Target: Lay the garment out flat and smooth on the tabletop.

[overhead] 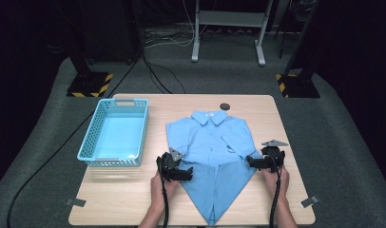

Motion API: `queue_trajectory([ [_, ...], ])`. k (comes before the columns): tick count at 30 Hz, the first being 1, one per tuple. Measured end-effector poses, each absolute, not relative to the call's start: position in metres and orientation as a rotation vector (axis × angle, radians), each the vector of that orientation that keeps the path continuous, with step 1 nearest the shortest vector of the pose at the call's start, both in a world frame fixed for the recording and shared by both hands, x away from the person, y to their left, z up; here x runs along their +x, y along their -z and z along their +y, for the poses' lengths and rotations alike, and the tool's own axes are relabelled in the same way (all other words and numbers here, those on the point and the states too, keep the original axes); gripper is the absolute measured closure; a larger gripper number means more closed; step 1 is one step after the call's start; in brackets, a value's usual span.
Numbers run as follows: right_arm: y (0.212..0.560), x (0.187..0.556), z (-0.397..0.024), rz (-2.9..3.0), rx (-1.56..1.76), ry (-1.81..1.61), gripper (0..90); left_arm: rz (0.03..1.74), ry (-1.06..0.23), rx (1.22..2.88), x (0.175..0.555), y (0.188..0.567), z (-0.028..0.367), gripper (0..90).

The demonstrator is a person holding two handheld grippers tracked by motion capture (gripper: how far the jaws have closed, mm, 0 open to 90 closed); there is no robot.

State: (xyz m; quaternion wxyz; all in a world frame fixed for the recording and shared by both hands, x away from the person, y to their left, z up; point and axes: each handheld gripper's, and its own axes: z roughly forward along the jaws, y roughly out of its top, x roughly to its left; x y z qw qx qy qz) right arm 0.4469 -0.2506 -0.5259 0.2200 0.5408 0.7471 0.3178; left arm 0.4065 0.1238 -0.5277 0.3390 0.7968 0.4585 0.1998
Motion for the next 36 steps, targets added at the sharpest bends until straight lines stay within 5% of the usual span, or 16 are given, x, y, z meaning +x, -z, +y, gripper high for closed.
queue_trajectory([
  [15,0.523,0.444,-0.255,2.106,1.475,-0.965,1.8,1.192,-0.510,2.078,0.407,0.528,0.124,2.2],
  [23,0.500,0.454,-0.220,2.139,1.375,-0.912,2.8,1.192,-0.510,2.078,0.407,0.528,0.124,2.3],
  [36,0.510,0.485,-0.180,2.229,1.428,-0.808,15.9,1.193,-0.510,2.076,0.407,0.528,0.124,2.3],
])
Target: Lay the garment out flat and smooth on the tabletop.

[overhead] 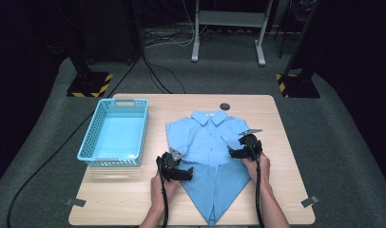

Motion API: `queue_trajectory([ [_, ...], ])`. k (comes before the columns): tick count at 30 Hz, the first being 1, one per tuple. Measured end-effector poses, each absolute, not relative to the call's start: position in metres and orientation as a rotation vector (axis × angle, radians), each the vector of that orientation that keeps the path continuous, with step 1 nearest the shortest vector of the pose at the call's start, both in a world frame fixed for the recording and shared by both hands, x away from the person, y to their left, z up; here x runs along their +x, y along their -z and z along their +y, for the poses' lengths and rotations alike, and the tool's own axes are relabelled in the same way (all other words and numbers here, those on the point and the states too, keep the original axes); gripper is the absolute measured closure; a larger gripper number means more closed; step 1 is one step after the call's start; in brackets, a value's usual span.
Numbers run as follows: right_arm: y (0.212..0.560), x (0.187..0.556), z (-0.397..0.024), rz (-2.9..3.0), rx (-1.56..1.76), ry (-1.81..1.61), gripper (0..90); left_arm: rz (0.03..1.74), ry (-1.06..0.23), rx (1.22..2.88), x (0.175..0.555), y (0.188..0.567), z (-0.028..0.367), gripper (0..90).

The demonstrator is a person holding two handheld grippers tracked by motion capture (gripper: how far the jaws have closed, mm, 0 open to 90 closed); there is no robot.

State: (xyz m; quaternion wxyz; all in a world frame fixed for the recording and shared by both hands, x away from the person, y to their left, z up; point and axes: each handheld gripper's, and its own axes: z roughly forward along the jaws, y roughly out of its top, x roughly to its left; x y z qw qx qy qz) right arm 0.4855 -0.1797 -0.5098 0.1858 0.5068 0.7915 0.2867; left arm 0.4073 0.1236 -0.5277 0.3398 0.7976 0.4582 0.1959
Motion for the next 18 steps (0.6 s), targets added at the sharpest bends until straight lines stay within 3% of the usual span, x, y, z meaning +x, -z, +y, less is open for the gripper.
queue_trajectory([
  [7,0.510,0.487,-0.191,2.231,1.447,-0.800,27.9,1.192,-0.511,2.076,0.407,0.528,0.124,2.3],
  [18,0.508,0.487,-0.202,2.179,1.475,-0.828,56.1,1.192,-0.512,2.077,0.407,0.528,0.124,2.5],
])
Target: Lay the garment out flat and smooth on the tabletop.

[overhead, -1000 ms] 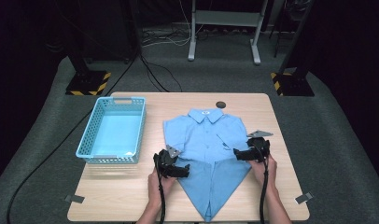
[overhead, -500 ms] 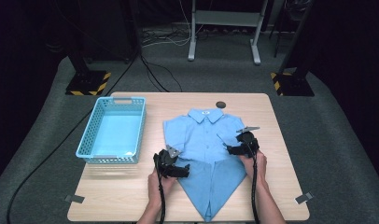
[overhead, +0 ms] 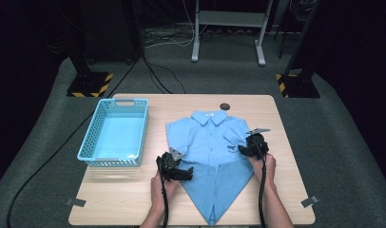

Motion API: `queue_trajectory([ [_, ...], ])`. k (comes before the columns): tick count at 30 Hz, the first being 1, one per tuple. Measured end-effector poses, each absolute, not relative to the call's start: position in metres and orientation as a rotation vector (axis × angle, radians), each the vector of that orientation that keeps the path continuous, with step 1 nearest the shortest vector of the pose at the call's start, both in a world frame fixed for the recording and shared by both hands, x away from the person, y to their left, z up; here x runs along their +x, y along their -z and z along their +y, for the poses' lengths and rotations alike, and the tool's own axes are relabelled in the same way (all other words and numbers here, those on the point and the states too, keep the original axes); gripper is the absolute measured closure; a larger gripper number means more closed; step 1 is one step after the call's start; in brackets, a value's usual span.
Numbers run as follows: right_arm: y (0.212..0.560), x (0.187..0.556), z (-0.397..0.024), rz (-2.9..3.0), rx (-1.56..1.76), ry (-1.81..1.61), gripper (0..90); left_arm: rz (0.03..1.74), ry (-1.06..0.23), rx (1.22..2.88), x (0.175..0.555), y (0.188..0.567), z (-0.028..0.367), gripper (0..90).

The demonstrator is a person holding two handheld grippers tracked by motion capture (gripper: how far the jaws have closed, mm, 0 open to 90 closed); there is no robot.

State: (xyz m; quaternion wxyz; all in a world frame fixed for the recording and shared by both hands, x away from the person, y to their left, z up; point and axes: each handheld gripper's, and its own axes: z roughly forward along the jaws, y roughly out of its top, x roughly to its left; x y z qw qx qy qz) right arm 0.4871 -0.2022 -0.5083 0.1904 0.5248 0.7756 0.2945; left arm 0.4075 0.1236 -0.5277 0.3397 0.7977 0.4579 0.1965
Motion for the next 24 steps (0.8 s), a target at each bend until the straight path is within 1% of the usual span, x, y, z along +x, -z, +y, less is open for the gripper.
queue_trajectory([
  [7,0.507,0.488,-0.204,2.169,1.477,-0.812,61.4,1.192,-0.511,2.077,0.407,0.528,0.124,2.5],
  [13,0.505,0.484,-0.197,2.161,1.399,-0.740,71.3,1.192,-0.511,2.076,0.408,0.528,0.124,2.5],
  [17,0.502,0.483,-0.199,2.149,1.377,-0.723,75.5,1.191,-0.512,2.078,0.408,0.528,0.124,2.6],
  [24,0.493,0.481,-0.204,2.112,1.359,-0.728,76.1,1.192,-0.512,2.077,0.408,0.528,0.124,2.6],
])
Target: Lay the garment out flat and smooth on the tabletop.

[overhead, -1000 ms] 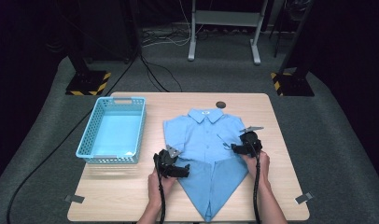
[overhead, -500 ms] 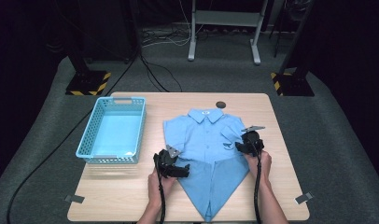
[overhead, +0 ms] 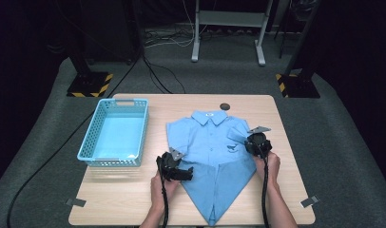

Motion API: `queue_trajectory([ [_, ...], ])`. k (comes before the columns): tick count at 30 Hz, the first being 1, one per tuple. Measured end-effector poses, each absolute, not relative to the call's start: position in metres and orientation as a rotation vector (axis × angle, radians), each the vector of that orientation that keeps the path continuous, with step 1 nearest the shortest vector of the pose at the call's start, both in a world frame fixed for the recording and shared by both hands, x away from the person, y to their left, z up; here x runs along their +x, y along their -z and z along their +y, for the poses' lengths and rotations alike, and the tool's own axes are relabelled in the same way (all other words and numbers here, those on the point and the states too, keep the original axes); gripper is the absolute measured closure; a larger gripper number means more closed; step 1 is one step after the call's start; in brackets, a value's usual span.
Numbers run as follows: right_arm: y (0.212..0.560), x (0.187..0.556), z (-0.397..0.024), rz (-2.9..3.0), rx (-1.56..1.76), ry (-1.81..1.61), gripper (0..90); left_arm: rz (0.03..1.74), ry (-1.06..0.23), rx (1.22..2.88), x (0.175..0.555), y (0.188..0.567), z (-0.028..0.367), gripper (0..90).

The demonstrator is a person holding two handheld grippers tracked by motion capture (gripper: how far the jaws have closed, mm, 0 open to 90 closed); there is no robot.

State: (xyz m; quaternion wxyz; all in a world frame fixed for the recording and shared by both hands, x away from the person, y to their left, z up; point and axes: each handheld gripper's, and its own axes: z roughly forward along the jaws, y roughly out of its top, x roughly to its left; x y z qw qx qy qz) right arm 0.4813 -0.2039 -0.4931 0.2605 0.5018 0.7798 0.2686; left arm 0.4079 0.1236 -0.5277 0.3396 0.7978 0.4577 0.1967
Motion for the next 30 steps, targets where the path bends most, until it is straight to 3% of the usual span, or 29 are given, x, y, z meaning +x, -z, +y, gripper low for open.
queue_trajectory([
  [21,0.489,0.483,-0.235,2.017,1.439,-0.730,75.8,1.192,-0.513,2.078,0.408,0.528,0.124,2.6],
  [30,0.494,0.479,-0.266,1.950,1.563,-0.728,68.4,1.192,-0.513,2.077,0.408,0.528,0.124,2.6],
])
